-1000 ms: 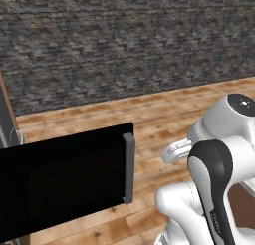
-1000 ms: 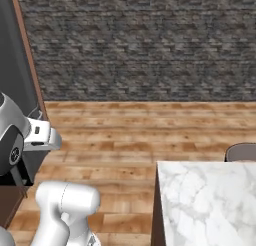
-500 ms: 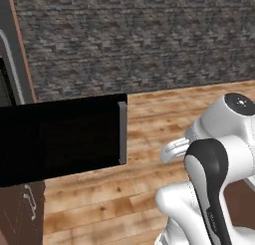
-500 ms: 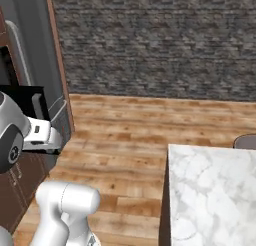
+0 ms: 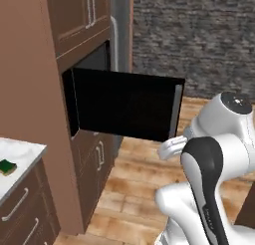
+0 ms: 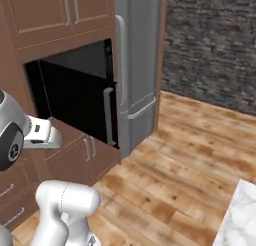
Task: Place the sponge inside the microwave to prepare for sanitizing.
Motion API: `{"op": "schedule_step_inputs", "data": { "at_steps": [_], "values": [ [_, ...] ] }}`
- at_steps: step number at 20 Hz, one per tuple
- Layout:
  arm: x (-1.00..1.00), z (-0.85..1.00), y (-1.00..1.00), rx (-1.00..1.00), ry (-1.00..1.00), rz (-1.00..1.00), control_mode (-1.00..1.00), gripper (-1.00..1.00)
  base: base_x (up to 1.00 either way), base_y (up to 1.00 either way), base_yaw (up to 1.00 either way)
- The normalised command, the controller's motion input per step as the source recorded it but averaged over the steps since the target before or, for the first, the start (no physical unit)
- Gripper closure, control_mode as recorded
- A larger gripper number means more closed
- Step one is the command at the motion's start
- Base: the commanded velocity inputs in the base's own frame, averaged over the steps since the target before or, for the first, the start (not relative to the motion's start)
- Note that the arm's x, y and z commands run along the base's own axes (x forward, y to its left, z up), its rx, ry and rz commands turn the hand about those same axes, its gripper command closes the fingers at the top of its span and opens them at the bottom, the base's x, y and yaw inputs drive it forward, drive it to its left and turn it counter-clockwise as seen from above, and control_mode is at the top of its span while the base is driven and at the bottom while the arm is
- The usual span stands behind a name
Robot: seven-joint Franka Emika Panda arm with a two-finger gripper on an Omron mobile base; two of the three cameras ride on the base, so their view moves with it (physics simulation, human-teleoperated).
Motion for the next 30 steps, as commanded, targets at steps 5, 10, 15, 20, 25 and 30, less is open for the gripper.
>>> {"op": "schedule_step_inputs", "data": {
  "at_steps": [5, 10, 15, 20, 25, 30],
  "values": [
    [0.0, 0.0, 0.0, 0.0, 0.0, 0.0, 1.0, -1.0, -0.07, 0.12, 1.0],
    [0.0, 0.0, 0.0, 0.0, 0.0, 0.0, 1.0, -1.0, 0.28, 0.1, 0.73],
    [0.0, 0.0, 0.0, 0.0, 0.0, 0.0, 1.0, -1.0, 0.62, 0.02, 0.55],
    [0.0, 0.0, 0.0, 0.0, 0.0, 0.0, 1.0, -1.0, 0.58, 0.05, 0.53],
    [0.0, 0.0, 0.0, 0.0, 0.0, 0.0, 1.0, -1.0, 0.64, 0.01, 0.23],
    [0.0, 0.0, 0.0, 0.0, 0.0, 0.0, 1.0, -1.0, 0.6, -0.07, 0.1]
  ]
}}
